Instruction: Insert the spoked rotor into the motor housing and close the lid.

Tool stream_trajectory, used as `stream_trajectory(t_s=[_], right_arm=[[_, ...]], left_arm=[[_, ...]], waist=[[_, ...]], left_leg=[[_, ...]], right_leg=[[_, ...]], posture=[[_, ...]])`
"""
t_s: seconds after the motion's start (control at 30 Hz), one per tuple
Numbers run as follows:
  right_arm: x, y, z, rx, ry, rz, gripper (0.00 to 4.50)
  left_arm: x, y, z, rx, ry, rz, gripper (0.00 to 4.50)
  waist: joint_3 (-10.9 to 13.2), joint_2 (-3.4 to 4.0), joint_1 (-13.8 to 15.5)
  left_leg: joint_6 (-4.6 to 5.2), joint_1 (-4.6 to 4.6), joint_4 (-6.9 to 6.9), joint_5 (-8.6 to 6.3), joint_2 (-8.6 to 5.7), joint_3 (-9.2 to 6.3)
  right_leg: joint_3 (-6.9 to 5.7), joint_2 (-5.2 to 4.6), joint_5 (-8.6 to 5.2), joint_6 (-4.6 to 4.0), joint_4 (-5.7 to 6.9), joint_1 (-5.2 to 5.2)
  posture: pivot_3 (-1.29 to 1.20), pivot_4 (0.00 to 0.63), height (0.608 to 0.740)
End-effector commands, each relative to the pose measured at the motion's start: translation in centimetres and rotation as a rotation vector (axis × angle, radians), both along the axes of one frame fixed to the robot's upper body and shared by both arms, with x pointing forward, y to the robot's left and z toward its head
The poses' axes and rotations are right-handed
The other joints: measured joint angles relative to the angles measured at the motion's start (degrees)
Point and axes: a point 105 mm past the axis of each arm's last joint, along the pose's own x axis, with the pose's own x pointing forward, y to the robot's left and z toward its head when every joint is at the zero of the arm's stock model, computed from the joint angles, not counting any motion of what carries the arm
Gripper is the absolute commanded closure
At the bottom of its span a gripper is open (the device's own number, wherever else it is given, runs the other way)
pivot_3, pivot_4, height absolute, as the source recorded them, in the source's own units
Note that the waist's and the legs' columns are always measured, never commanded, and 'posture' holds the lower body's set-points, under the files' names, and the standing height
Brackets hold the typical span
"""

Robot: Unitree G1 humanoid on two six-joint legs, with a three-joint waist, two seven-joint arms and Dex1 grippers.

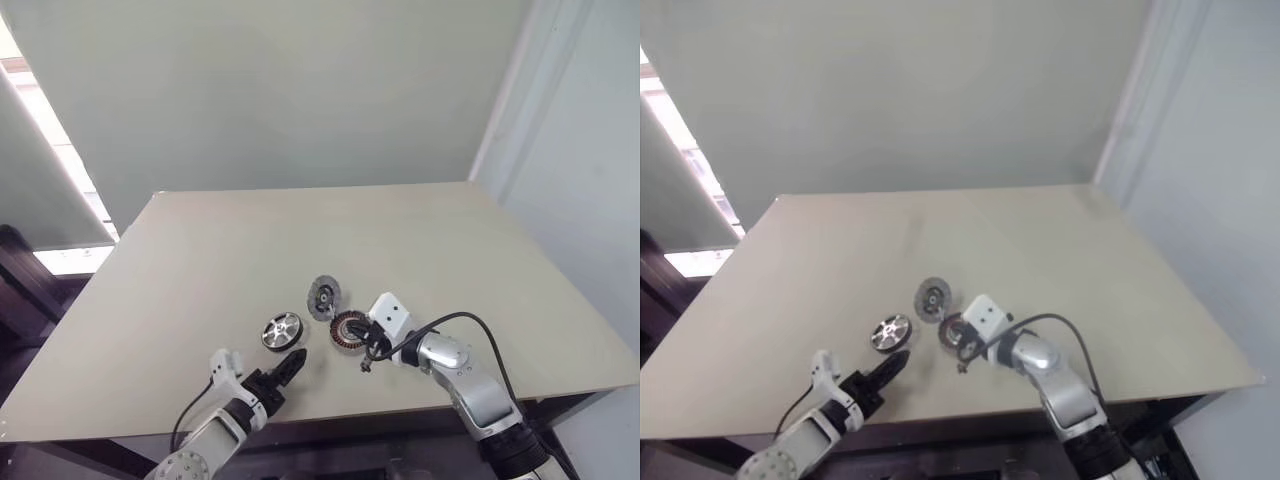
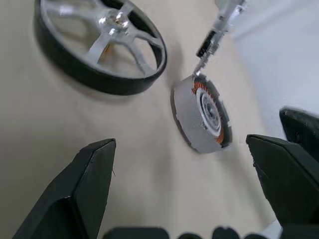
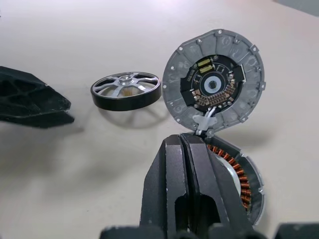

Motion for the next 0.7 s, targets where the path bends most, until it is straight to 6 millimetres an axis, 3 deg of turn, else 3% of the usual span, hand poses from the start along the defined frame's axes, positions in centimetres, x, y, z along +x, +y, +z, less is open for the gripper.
stream_trajectory(t_s=[0.03, 0.23, 0.7], right_arm=[[0.3, 0.2, 1.8, 0.033, -0.065, 0.008, 4.47], [0.2, 0.1, 2.0, 0.031, -0.075, 0.013, 4.47], [0.1, -0.2, 2.0, 0.033, -0.087, -0.003, 4.47]], left_arm=[[1.5, 0.8, 0.9, -0.048, -0.016, 0.112, 0.0], [3.3, 1.6, 0.1, -0.112, 0.044, 0.282, 0.0], [6.1, 1.9, -0.8, -0.145, 0.117, 0.397, 0.0]], waist=[[0.0, -0.02, 0.0], [0.0, -0.06, 0.0], [0.0, -0.06, 0.0]], left_leg=[[0.0, -0.01, 0.0, 0.0, 0.0, 0.0], [0.0, -0.01, -0.04, 0.0, -0.01, 0.0], [-0.05, 0.07, 0.0, 0.03, -0.03, 0.01]], right_leg=[[0.0, 0.0, 0.0, 0.0, 0.0, 0.0], [-0.01, 0.03, 0.0, 0.0, 0.0, -0.03], [-0.01, 0.04, 0.0, 0.0, 0.0, 0.07]], posture=[[0.0, 0.0, 0.74], [0.0, 0.0, 0.74], [0.0, 0.0, 0.74]])
